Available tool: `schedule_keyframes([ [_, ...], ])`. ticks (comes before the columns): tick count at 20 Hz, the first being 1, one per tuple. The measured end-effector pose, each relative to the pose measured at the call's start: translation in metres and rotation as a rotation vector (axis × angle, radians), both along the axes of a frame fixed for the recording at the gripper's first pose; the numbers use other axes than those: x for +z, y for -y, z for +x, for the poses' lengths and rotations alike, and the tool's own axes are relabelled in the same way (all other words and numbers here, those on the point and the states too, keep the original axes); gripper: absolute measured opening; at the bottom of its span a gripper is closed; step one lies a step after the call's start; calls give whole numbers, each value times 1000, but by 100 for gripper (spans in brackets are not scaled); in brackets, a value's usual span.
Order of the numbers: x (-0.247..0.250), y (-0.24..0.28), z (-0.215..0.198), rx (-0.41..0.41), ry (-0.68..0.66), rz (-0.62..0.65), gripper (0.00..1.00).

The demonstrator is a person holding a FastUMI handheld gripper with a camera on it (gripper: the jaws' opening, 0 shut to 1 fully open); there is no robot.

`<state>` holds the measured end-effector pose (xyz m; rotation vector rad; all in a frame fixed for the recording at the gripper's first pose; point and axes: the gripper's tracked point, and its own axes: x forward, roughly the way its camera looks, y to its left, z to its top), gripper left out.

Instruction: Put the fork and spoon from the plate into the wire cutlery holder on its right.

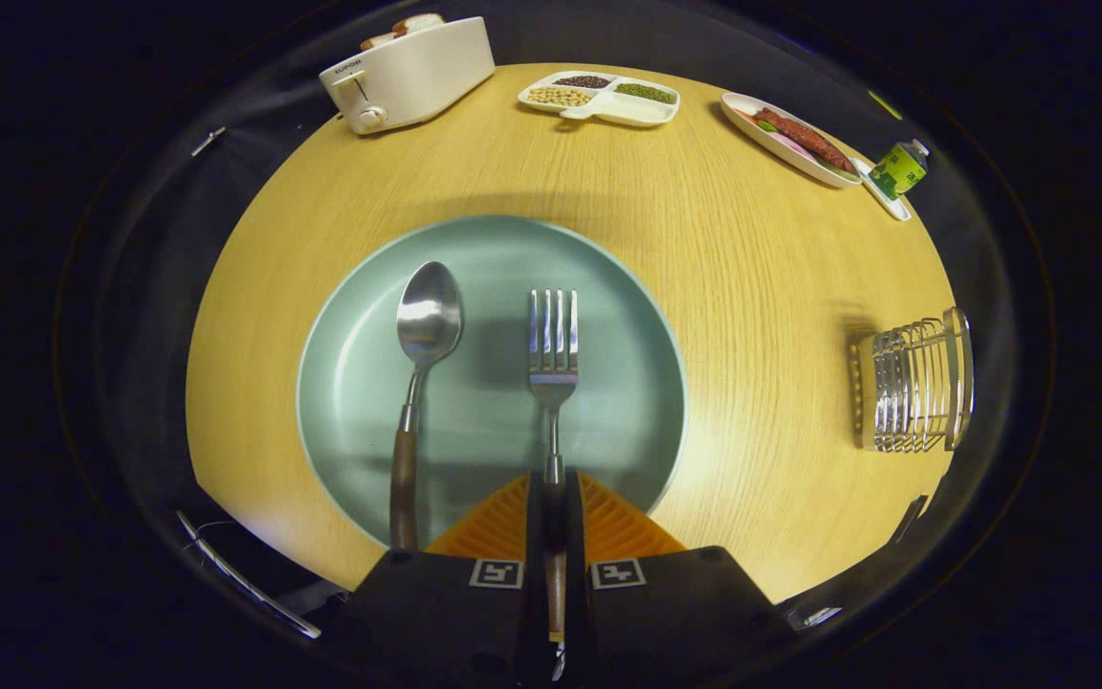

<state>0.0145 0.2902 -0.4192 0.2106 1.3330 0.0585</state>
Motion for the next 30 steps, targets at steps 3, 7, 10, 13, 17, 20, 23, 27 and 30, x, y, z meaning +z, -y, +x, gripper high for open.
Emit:
schedule_keyframes([
  [3, 19, 7, 10, -19, 58, 36, 11],
  [7, 75, 37, 15, 33, 163, 79, 11],
  [10, 120, 94, 10, 118, 208, 35, 11],
  [13, 148, 165, 1, 148, 164, -10, 11],
  [17, 150, 249, -21, 204, 25, -99, 11],
  [20, 133, 279, -37, 228, -93, -117, 11],
  [23, 114, 296, -52, 254, -237, -109, 11],
  [27, 97, 310, -57, 296, -377, -143, 11],
  [30, 87, 310, -55, 332, -456, -156, 11],
])
